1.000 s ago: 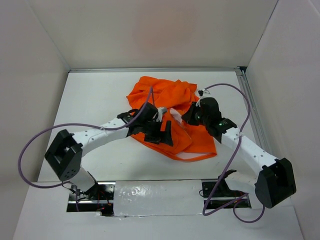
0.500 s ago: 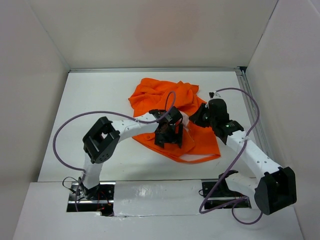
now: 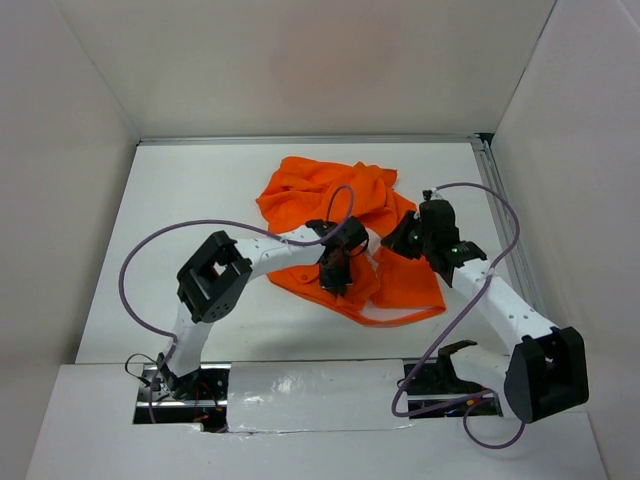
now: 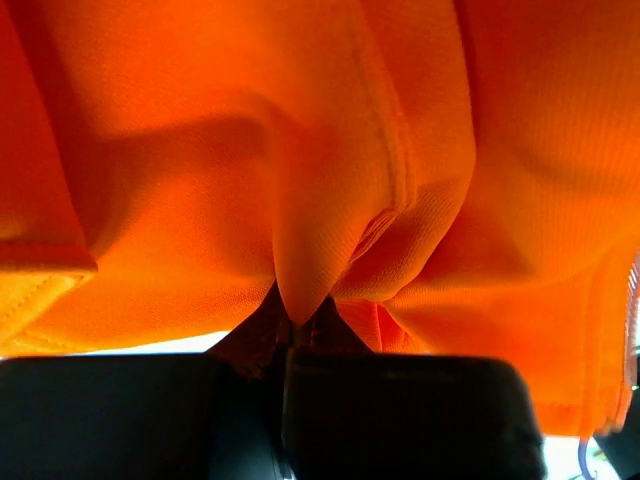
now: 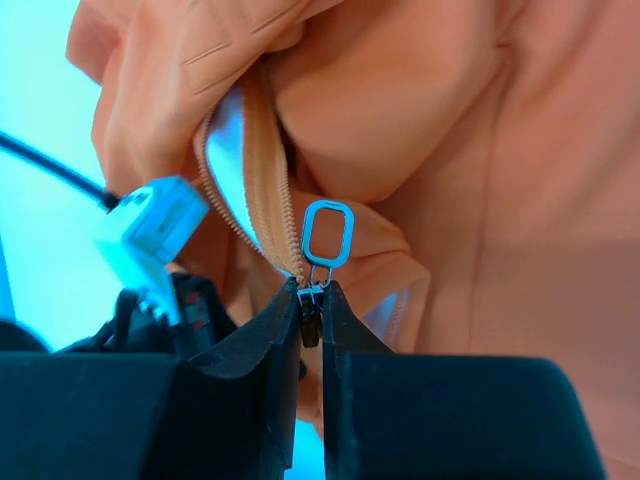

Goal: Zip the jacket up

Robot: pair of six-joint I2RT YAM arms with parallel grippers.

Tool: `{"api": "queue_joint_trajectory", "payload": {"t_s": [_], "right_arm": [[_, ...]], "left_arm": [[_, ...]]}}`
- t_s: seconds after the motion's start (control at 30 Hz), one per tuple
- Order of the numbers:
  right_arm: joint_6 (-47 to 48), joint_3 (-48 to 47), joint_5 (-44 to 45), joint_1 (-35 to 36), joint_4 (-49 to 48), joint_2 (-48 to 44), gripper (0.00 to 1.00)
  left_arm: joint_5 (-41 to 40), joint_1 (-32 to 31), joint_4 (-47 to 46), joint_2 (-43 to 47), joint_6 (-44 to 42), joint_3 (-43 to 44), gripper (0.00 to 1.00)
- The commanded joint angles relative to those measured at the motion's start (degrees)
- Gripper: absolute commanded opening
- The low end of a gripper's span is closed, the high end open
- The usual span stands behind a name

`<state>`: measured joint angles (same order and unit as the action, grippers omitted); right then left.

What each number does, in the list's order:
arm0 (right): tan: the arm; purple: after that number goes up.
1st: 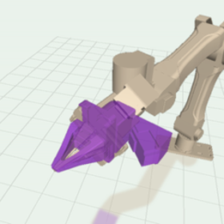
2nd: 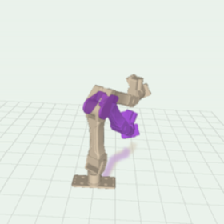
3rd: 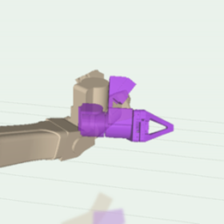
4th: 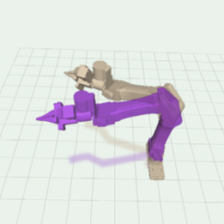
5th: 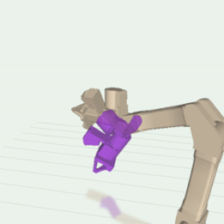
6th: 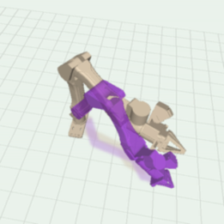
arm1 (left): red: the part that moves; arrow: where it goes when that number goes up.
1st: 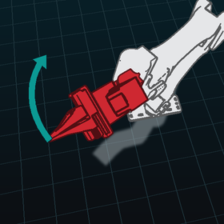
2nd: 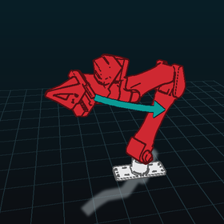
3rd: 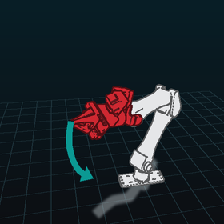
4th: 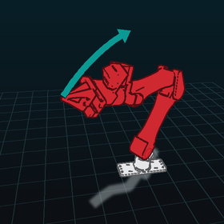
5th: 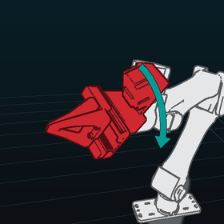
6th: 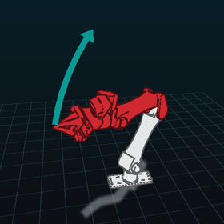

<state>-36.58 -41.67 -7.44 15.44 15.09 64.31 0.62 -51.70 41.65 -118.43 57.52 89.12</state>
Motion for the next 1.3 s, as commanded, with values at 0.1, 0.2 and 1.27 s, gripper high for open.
{"api": "queue_joint_trajectory", "payload": {"t_s": [0.1, 0.2, 1.27], "right_arm": [[2.91, -4.46, 9.09, -2.78, 6.78, 0.2, 0.0], [4.93, -10.07, 16.74, -3.57, 12.75, 0.11, 0.0], [-16.69, -6.87, 36.98, 65.68, 12.61, 17.2, 0.68]], "left_arm": [[-6.32, 2.13, 1.24, 10.39, 1.9, -5.69, 0.0], [-9.4, 5.63, 4.3, 19.62, 1.89, -8.87, 0.0], [0.7, 11.8, 1.68, 52.42, 9.02, -47.99, 0.16]]}}
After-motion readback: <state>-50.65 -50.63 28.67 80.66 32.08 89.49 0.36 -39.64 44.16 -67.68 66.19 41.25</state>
